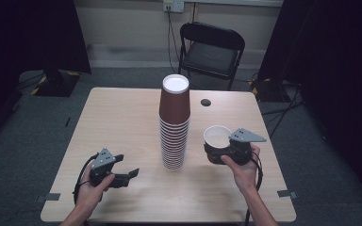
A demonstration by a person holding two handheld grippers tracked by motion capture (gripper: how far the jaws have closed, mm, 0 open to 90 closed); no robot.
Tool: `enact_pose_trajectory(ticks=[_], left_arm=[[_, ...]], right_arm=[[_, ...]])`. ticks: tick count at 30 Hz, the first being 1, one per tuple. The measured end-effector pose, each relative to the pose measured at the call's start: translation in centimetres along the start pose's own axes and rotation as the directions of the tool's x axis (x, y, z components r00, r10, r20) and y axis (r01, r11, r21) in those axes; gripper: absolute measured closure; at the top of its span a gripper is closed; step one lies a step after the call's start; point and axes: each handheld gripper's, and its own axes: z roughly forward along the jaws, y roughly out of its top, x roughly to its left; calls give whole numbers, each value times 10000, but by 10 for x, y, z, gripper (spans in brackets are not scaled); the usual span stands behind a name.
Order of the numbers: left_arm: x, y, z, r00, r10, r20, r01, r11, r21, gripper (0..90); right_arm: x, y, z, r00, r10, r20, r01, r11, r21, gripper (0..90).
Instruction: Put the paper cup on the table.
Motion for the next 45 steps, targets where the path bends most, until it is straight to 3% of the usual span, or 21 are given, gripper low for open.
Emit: enact_pose_trajectory(ticks=[2, 11, 16, 18, 21, 26, 30, 45], left_arm=[[1, 0, 1, 10000, -29, 10, 29, 10000, -46, 159], [1, 1, 2, 10000, -25, -30, 25, 10000, -58, 162], [0, -2, 2, 10000, 43, -9, -43, 10000, -53, 162], [0, -3, 2, 9996, 96, -250, -95, 9999, 36, 159], [1, -3, 0, 9995, -116, -309, 111, 9998, -159, 159], [-1, -2, 0, 9995, 108, -293, -111, 9999, -123, 160], [-4, -2, 1, 9995, 256, -181, -258, 9996, -126, 160], [-5, -5, 4, 9995, 300, -96, -299, 9995, 53, 161]], right_arm=[[-4, 1, 5, 9999, 44, -119, -43, 10000, 74, 116], [-20, 1, 37, 9984, 107, 556, -115, 9998, 134, 114], [-28, 0, 50, 9954, 527, 798, -539, 9985, 132, 114], [-31, -1, 54, 9941, 654, 865, -672, 9976, 186, 114], [-35, -2, 62, 9918, 849, 950, -880, 9957, 280, 114], [-38, -2, 74, 9900, 879, 1105, -918, 9953, 305, 114], [-46, -8, 84, 9849, 1217, 1235, -1265, 9915, 315, 114], [-46, -16, 112, 9802, 1462, 1332, -1554, 9860, 608, 112]])
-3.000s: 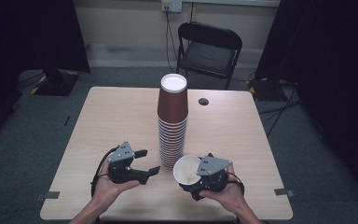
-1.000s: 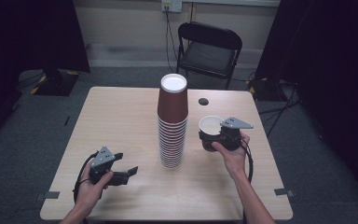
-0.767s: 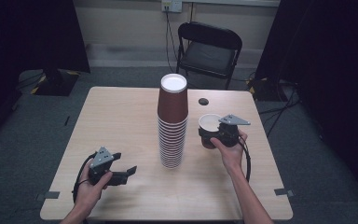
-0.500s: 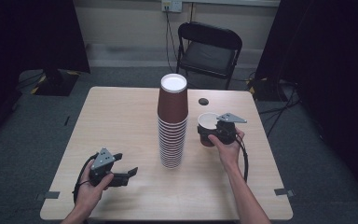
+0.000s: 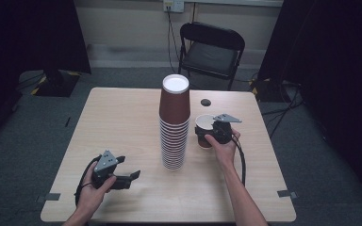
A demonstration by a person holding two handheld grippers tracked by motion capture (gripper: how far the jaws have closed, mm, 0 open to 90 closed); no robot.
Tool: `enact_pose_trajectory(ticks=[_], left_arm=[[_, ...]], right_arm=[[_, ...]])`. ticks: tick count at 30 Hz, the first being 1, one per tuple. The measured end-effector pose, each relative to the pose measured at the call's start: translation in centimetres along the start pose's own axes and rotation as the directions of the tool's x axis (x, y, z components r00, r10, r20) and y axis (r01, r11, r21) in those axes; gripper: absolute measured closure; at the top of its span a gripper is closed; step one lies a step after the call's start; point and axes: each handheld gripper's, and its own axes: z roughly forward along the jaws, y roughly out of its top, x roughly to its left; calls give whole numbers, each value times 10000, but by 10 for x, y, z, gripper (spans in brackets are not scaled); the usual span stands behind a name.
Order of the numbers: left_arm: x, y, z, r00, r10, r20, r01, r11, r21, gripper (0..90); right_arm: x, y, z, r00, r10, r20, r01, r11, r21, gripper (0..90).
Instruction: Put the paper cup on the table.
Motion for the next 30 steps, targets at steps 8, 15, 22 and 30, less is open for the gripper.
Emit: enact_pose_trajectory(ticks=[8, 15, 22, 30], left_arm=[[1, -1, 0, 9999, -110, -15, 110, 9999, 45, 161], [1, 0, -1, 9998, -183, -35, 183, 9998, 3, 162], [2, 0, -3, 9996, -273, -36, 272, 9996, -83, 162], [3, 0, -3, 9994, -350, -56, 350, 9993, -118, 162]], right_arm=[[1, -6, -4, 9999, -145, 12, 145, 9998, -126, 112], [3, -11, -10, 9994, -340, 16, 340, 9994, -79, 110], [5, -14, -13, 9987, -504, -7, 504, 9987, 104, 105], [5, -16, -12, 9991, -391, -140, 393, 9991, 135, 99]])
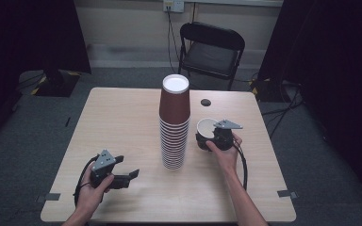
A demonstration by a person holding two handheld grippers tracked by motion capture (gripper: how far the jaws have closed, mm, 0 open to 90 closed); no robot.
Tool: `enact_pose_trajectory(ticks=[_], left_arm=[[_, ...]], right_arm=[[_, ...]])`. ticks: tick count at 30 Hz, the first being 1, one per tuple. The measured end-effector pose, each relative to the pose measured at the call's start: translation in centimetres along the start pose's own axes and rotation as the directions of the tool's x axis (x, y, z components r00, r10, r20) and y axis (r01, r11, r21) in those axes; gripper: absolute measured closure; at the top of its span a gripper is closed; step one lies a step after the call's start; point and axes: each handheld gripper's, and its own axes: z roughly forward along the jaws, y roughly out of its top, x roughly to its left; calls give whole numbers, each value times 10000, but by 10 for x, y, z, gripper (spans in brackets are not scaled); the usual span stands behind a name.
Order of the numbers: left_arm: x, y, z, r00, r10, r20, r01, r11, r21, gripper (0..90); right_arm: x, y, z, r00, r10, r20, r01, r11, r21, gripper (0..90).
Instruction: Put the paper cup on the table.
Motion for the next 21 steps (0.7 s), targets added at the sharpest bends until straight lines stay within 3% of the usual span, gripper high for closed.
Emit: enact_pose_trajectory(ticks=[13, 21], left_arm=[[4, -1, -1, 9995, -325, 28, 325, 9994, -64, 165], [8, 0, -3, 9990, -442, -105, 440, 9989, -174, 165]], right_arm=[[-4, -18, 2, 9994, 294, -167, -282, 9973, 671, 130], [-7, -26, -11, 9988, 376, -310, -346, 9952, 918, 130]])
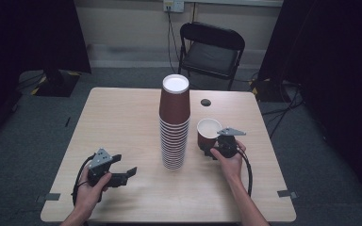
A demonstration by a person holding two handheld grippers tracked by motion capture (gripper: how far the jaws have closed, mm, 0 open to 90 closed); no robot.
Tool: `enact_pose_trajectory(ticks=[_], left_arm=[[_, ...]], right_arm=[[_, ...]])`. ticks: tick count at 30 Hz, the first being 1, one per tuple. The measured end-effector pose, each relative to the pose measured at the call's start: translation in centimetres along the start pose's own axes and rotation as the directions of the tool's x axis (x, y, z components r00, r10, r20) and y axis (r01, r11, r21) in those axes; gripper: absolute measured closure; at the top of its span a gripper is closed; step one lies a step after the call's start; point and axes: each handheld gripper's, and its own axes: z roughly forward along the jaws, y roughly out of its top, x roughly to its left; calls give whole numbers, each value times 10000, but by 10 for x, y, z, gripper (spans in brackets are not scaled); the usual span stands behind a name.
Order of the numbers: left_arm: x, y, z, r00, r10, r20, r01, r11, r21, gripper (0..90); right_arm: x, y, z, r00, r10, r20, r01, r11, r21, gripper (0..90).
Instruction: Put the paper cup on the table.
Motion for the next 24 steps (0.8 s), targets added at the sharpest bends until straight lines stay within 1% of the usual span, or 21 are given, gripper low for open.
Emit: enact_pose_trajectory(ticks=[3, 5, 7, 9, 12, 14, 15, 19, 20, 22, 24], left_arm=[[1, 0, 0, 10000, -51, -50, 51, 10000, -26, 165], [2, 0, -1, 9999, -85, -75, 84, 10000, -27, 165], [3, 1, -2, 9999, -52, -105, 51, 10000, -69, 166], [3, 1, -2, 9999, -121, -104, 120, 9999, -108, 166], [5, 1, -2, 9995, -285, -96, 284, 9995, -119, 166], [5, 1, -3, 9996, -257, -139, 254, 9996, -157, 166], [5, 1, -4, 9996, -258, -145, 255, 9995, -158, 166], [7, 2, -5, 9992, -343, -223, 338, 9992, -230, 166], [8, 2, -5, 9990, -363, -253, 358, 9991, -219, 166], [8, 2, -5, 9988, -399, -275, 393, 9990, -212, 166], [9, 2, -5, 9985, -426, -346, 420, 9989, -189, 166]], right_arm=[[1, 2, -8, 9998, -150, 127, 150, 9999, -27, 131], [-1, 2, -12, 9997, -118, 200, 118, 9999, -4, 131], [-2, 0, -17, 9999, -5, 166, 5, 10000, -31, 131], [-3, -1, -21, 9999, -3, 146, 3, 10000, -13, 131], [-5, -3, -29, 9997, -57, 240, 56, 10000, 25, 131], [-8, -3, -36, 9997, 132, 223, -130, 9999, -89, 130], [-9, -2, -39, 9994, 205, 287, -202, 9997, -115, 130], [-10, -1, -51, 9991, 152, 389, -149, 9999, -70, 133], [-10, -1, -54, 9989, 225, 422, -221, 9997, -85, 133], [-10, -2, -60, 9991, 296, 293, -288, 9992, -265, 135], [-8, -3, -66, 9991, 284, 305, -274, 9991, -328, 136]])
